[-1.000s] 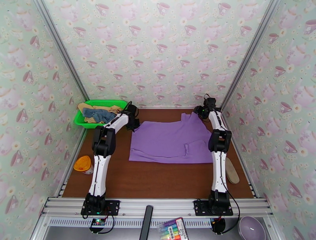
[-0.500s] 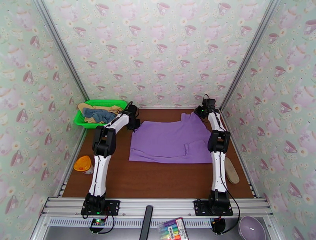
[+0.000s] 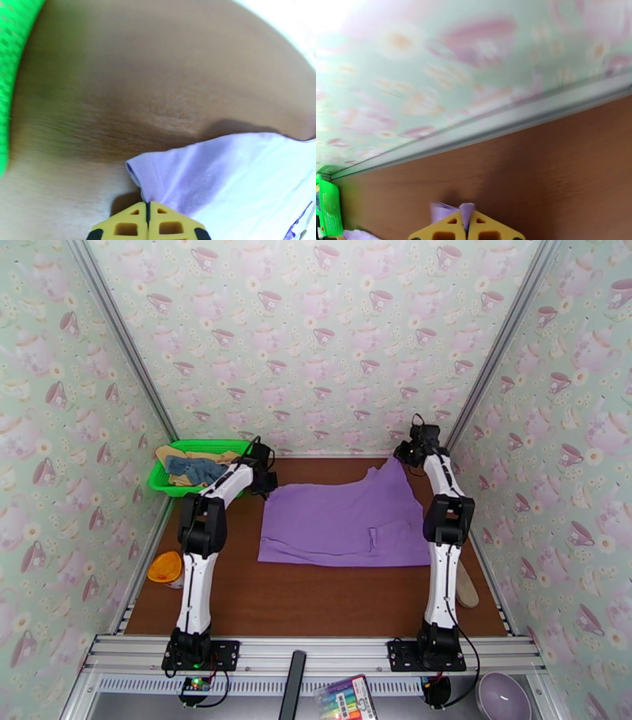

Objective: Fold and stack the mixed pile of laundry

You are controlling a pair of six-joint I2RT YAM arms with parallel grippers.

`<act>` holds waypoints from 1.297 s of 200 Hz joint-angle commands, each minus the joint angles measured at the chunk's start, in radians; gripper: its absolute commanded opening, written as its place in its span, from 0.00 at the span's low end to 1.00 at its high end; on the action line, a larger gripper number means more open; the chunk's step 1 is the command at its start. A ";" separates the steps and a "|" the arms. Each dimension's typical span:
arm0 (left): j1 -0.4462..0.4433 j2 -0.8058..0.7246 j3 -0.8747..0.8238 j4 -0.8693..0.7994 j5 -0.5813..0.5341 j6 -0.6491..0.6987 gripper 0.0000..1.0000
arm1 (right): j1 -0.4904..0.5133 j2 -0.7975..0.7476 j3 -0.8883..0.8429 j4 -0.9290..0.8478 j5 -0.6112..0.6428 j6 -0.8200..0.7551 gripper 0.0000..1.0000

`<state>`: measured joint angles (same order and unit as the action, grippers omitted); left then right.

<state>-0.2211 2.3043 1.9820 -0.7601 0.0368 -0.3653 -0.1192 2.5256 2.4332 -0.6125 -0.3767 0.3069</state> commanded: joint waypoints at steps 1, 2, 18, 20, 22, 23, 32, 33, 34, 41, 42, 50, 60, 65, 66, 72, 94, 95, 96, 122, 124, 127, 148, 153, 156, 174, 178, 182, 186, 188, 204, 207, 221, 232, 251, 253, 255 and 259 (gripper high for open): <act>0.010 -0.043 -0.014 0.011 0.010 0.016 0.00 | -0.007 -0.097 -0.074 -0.020 0.026 -0.068 0.00; 0.011 -0.042 -0.015 0.011 0.010 0.016 0.00 | -0.007 -0.101 -0.080 -0.019 0.027 -0.069 0.00; 0.015 -0.053 -0.034 0.026 0.015 0.016 0.00 | -0.007 -0.155 -0.157 -0.007 0.033 -0.082 0.00; 0.015 -0.055 -0.039 0.029 0.016 0.017 0.00 | -0.007 -0.161 -0.167 -0.005 0.032 -0.083 0.00; 0.016 -0.058 -0.043 0.032 0.017 0.017 0.00 | -0.007 -0.170 -0.177 -0.001 0.032 -0.084 0.00; 0.017 -0.060 -0.045 0.033 0.017 0.017 0.00 | -0.007 -0.173 -0.181 0.000 0.032 -0.085 0.00; 0.018 -0.070 -0.068 0.047 0.020 0.017 0.00 | -0.007 -0.206 -0.227 0.013 0.032 -0.090 0.00; 0.018 -0.071 -0.070 0.050 0.021 0.017 0.00 | -0.007 -0.208 -0.233 0.013 0.032 -0.091 0.00; 0.018 -0.072 -0.073 0.052 0.021 0.017 0.00 | -0.007 -0.212 -0.239 0.015 0.032 -0.092 0.00; 0.019 -0.083 -0.088 0.062 0.024 0.017 0.00 | -0.007 -0.239 -0.274 0.026 0.033 -0.095 0.00; 0.019 -0.084 -0.091 0.063 0.024 0.017 0.00 | -0.007 -0.243 -0.279 0.028 0.034 -0.096 0.00; 0.022 -0.092 -0.109 0.073 0.027 0.017 0.00 | -0.007 -0.271 -0.320 0.039 0.035 -0.100 0.00; 0.022 -0.105 -0.132 0.081 0.032 0.018 0.00 | -0.007 -0.303 -0.368 0.050 0.034 -0.103 0.00; 0.023 -0.110 -0.144 0.088 0.033 0.021 0.00 | -0.007 -0.319 -0.391 0.058 0.033 -0.104 0.00; 0.023 -0.111 -0.146 0.089 0.033 0.021 0.00 | -0.007 -0.323 -0.397 0.060 0.032 -0.105 0.00; 0.024 -0.118 -0.163 0.094 0.035 0.022 0.00 | -0.007 -0.340 -0.428 0.071 0.030 -0.106 0.00; 0.024 -0.152 -0.223 0.122 0.046 0.022 0.00 | -0.007 -0.402 -0.534 0.103 0.032 -0.112 0.00; 0.024 -0.154 -0.227 0.124 0.046 0.022 0.00 | -0.007 -0.405 -0.540 0.103 0.032 -0.112 0.00; 0.024 -0.155 -0.229 0.125 0.046 0.022 0.00 | -0.007 -0.406 -0.545 0.105 0.033 -0.112 0.00; 0.023 -0.208 -0.314 0.161 0.058 0.018 0.00 | -0.007 -0.475 -0.662 0.135 0.046 -0.124 0.00; 0.023 -0.212 -0.320 0.164 0.058 0.018 0.00 | -0.007 -0.480 -0.670 0.136 0.047 -0.125 0.00; 0.023 -0.218 -0.330 0.169 0.060 0.017 0.00 | -0.007 -0.488 -0.682 0.140 0.048 -0.125 0.00; 0.023 -0.260 -0.396 0.192 0.059 0.017 0.00 | -0.008 -0.544 -0.769 0.157 0.064 -0.135 0.00; 0.023 -0.269 -0.411 0.196 0.059 0.018 0.00 | -0.009 -0.559 -0.789 0.160 0.070 -0.137 0.00; 0.023 -0.275 -0.420 0.198 0.058 0.018 0.00 | -0.010 -0.567 -0.800 0.161 0.073 -0.138 0.00; 0.023 -0.306 -0.466 0.212 0.059 0.019 0.00 | -0.013 -0.620 -0.865 0.162 0.092 -0.146 0.00; 0.023 -0.313 -0.475 0.216 0.058 0.018 0.00 | -0.014 -0.632 -0.881 0.161 0.098 -0.146 0.00; 0.023 -0.319 -0.485 0.219 0.058 0.019 0.00 | -0.017 -0.646 -0.897 0.162 0.103 -0.146 0.00; 0.023 -0.326 -0.495 0.221 0.058 0.017 0.00 | -0.019 -0.658 -0.913 0.162 0.108 -0.146 0.00; 0.023 -0.329 -0.500 0.223 0.058 0.018 0.00 | -0.020 -0.663 -0.922 0.164 0.112 -0.146 0.00; 0.023 -0.354 -0.540 0.238 0.054 0.017 0.00 | -0.028 -0.714 -0.993 0.166 0.136 -0.145 0.00; 0.023 -0.360 -0.548 0.240 0.055 0.017 0.00 | -0.029 -0.722 -1.007 0.168 0.141 -0.146 0.00; 0.022 -0.379 -0.577 0.249 0.052 0.017 0.00 | -0.034 -0.760 -1.067 0.172 0.159 -0.147 0.00; 0.022 -0.391 -0.598 0.254 0.052 0.016 0.00 | -0.036 -0.786 -1.110 0.176 0.175 -0.147 0.00; 0.022 -0.408 -0.629 0.266 0.053 0.014 0.00 | -0.036 -0.821 -1.186 0.188 0.194 -0.148 0.00; 0.023 -0.410 -0.633 0.266 0.054 0.014 0.00 | -0.036 -0.824 -1.193 0.190 0.196 -0.149 0.00; 0.023 -0.411 -0.635 0.268 0.054 0.014 0.00 | -0.036 -0.826 -1.201 0.191 0.198 -0.148 0.00; 0.023 -0.415 -0.642 0.270 0.054 0.014 0.00 | -0.036 -0.831 -1.212 0.193 0.204 -0.148 0.00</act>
<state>-0.2035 1.9377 1.3762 -0.5194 0.0860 -0.3584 -0.1513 1.7424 1.2934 -0.4465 -0.2287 0.1734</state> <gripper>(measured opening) 0.040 0.066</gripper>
